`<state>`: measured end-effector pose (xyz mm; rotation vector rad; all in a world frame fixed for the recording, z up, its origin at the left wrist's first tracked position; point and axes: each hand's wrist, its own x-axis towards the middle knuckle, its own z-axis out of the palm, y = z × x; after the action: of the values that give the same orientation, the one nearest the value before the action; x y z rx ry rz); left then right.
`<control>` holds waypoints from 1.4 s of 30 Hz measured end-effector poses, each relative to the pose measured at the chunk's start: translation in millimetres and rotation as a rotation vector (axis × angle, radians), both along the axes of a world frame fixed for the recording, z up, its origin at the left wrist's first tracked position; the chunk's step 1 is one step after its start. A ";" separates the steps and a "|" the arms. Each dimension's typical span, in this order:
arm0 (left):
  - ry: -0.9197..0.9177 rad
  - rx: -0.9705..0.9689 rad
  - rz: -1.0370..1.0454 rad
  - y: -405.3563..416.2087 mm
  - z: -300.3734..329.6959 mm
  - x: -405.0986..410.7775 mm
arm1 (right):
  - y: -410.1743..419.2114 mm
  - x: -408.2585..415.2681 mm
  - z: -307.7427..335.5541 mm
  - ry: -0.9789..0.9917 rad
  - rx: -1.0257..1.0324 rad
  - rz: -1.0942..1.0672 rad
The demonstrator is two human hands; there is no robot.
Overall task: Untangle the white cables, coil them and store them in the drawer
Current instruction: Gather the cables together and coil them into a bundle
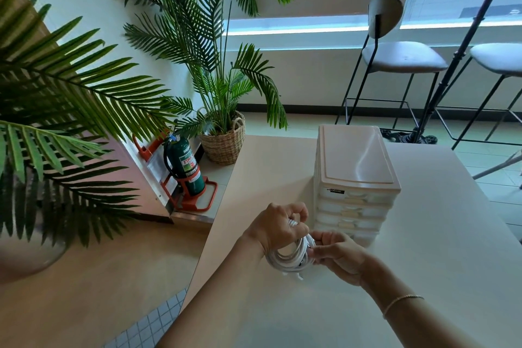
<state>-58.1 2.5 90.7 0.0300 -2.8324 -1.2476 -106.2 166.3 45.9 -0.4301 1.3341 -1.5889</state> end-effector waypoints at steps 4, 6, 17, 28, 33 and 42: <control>0.030 -0.056 0.031 0.3 -0.6 1.4 | -1.2 2.2 -0.5 0.000 0.023 0.000; 0.058 -0.134 0.050 -1.1 0.4 0.2 | -1.7 3.4 3.5 0.015 0.045 -0.016; 0.096 -0.324 0.273 13.5 -12.6 -5.5 | -10.4 14.5 17.2 0.004 0.068 -0.157; -0.477 0.832 0.451 8.5 -27.4 -7.3 | 1.0 14.5 -4.1 -0.066 0.111 -0.310; -0.616 0.863 0.205 19.1 -51.2 2.8 | 8.6 12.6 -16.0 -0.109 0.147 -0.414; -0.756 0.789 0.067 40.5 -92.3 14.4 | 33.6 23.2 -48.2 -0.216 0.313 -0.442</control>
<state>-43.7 43.0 -1.6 0.7512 -2.5082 -2.6849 -83.1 199.9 -2.3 0.2398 1.5424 -1.6785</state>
